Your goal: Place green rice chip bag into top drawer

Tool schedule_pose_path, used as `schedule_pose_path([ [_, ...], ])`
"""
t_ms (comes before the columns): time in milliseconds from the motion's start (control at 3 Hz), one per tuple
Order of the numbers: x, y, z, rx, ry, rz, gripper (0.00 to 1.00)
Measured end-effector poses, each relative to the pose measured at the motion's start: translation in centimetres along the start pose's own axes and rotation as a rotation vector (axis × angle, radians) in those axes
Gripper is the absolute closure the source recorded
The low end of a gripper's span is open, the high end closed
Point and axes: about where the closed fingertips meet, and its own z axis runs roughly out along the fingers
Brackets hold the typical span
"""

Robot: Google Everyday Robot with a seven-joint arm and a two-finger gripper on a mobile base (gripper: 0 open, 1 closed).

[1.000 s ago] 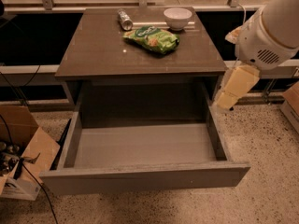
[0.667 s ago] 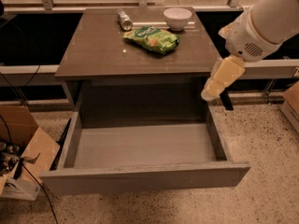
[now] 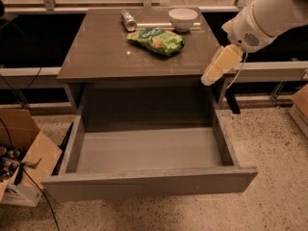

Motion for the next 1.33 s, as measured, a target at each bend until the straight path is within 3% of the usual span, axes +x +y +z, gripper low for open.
schedule_pose_path([
  [333,0.3,0.4,0.3,0.009,0.012,0.042,0.0],
  [667,-3.6,-1.0,3.1,0.08,-0.047,0.111,0.0],
  [1333,-8.4,-7.7,10.8,0.15,-0.167,0.198,0.0],
])
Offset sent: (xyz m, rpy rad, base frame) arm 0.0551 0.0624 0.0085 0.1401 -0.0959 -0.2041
